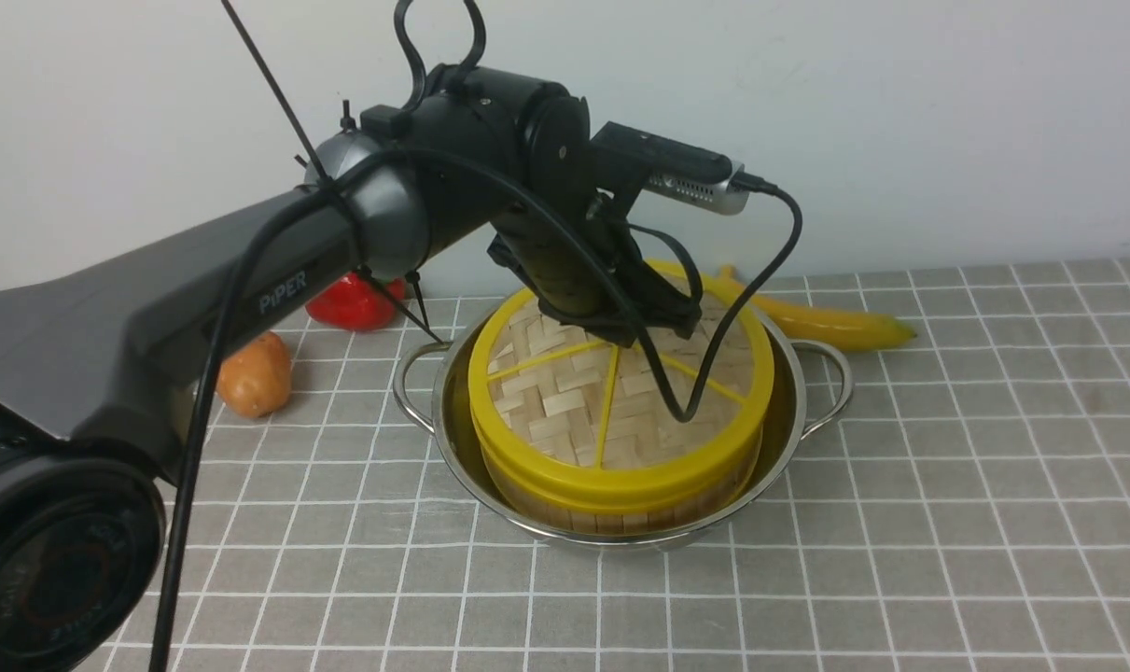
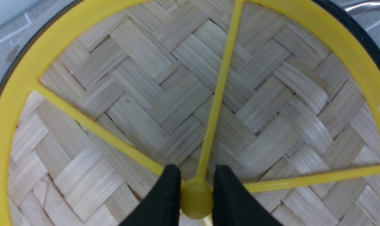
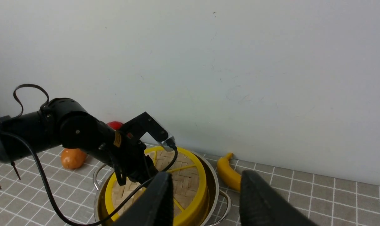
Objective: Place the steamer in the pot on the grey tablecloth, and put the lid on the steamer.
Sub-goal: 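Place the yellow bamboo steamer lid onto the steamer in the pot with the left gripper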
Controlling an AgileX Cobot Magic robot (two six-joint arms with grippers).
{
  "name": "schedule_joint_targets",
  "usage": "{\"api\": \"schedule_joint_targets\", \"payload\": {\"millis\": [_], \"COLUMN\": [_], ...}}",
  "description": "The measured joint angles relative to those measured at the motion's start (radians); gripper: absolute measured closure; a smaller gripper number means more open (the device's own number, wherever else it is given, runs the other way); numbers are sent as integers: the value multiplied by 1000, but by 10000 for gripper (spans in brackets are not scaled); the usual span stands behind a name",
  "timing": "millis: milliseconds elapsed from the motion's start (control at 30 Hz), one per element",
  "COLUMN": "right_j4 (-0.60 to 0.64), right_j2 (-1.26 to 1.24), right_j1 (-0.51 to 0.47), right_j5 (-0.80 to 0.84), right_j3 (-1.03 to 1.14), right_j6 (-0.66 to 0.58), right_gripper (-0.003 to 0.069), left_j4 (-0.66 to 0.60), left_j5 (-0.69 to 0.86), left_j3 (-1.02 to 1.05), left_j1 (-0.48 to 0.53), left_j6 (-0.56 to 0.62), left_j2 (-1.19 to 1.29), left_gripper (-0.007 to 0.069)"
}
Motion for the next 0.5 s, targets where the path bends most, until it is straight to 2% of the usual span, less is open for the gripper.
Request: {"api": "schedule_joint_targets", "payload": {"millis": [500], "right_j4": [10], "right_j2": [0], "right_j1": [0], "right_j5": [0], "right_j3": [0], "right_j6": [0], "right_gripper": [353], "left_j4": [10], "left_j5": [6], "left_j3": [-11], "left_j1": [0], "left_j6": [0], "left_j2": [32], "left_gripper": [501]}}
